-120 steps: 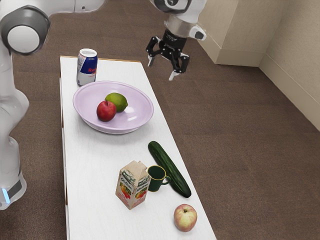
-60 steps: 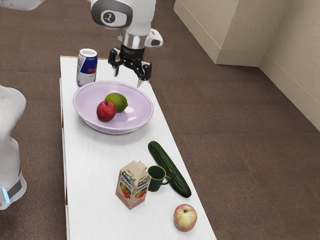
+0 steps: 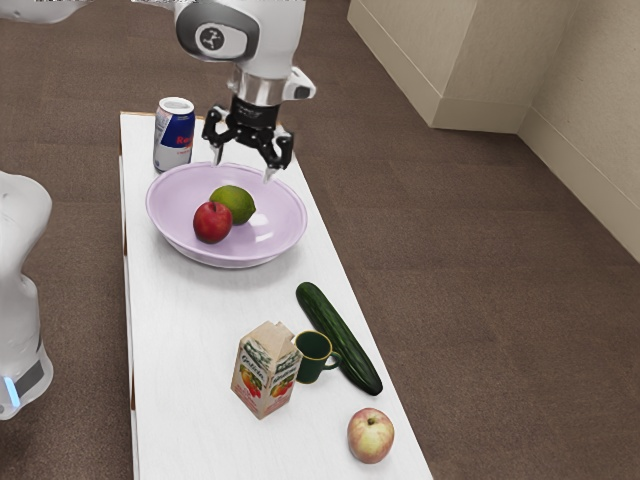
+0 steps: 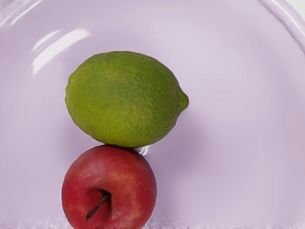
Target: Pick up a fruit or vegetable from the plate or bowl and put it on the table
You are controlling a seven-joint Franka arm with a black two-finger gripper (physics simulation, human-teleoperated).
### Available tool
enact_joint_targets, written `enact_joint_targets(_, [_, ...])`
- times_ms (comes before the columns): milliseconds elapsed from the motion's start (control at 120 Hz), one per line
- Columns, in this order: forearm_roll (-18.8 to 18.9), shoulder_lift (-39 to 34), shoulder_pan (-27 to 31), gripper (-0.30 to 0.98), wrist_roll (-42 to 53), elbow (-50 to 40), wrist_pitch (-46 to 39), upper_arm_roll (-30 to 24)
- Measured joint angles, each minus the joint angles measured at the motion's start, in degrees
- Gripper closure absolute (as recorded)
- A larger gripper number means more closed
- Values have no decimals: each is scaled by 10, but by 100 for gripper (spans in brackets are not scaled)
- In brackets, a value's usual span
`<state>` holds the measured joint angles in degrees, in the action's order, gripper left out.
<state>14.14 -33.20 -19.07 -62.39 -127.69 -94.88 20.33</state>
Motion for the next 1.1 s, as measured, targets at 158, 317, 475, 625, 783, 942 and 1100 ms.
enact_joint_targets(158, [0, -1, 0, 0, -14, -19, 5, 1])
enact_joint_targets(317, [0, -24, 4, 0, -24, -36, 8, 1])
enact_joint_targets(475, [7, -46, 6, 0, -30, -59, 11, 2])
enact_joint_targets(625, [9, -48, 6, 0, -35, -83, 9, 2])
enact_joint_targets(783, [10, -48, 6, 0, -39, -98, 6, 2])
enact_joint_targets(942, [16, -48, 6, 0, -43, -103, 0, 7])
enact_joint_targets(1100, [43, -48, 6, 0, -39, -103, -17, 45])
